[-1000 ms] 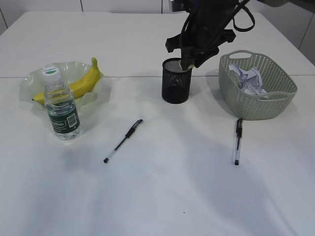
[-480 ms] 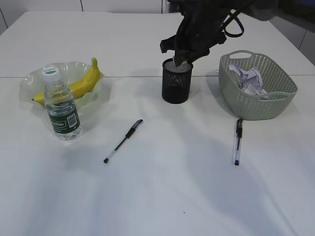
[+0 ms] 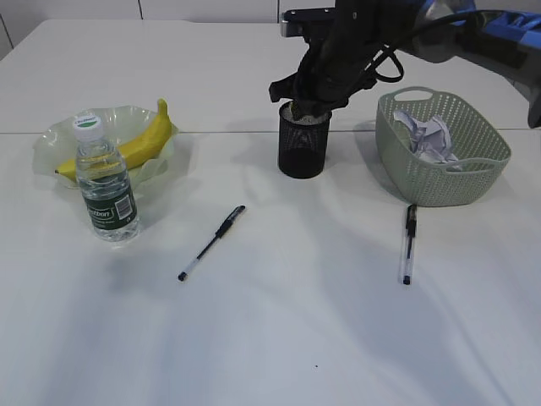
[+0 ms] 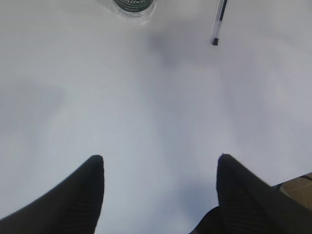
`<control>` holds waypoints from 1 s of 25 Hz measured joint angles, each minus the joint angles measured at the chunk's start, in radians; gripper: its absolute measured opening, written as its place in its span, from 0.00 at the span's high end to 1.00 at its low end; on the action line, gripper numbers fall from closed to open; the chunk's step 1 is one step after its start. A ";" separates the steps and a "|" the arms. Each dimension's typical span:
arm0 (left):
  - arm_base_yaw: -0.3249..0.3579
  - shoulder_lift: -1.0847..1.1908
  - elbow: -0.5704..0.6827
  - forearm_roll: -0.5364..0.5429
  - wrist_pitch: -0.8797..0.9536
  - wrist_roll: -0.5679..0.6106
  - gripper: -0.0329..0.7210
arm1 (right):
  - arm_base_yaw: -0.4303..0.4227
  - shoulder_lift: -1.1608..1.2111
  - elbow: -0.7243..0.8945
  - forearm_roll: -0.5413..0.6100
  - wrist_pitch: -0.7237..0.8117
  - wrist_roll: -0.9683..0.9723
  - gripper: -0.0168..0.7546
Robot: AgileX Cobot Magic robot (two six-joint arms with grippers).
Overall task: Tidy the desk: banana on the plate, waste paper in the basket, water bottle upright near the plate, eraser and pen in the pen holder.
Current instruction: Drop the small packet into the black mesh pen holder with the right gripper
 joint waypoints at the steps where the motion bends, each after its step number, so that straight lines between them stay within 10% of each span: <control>1: 0.000 0.000 0.000 0.000 0.000 0.000 0.27 | 0.000 0.002 0.000 0.000 -0.016 0.001 0.67; 25: 0.000 0.000 0.000 0.013 0.000 0.000 0.27 | -0.036 0.002 0.000 0.006 -0.087 0.007 0.67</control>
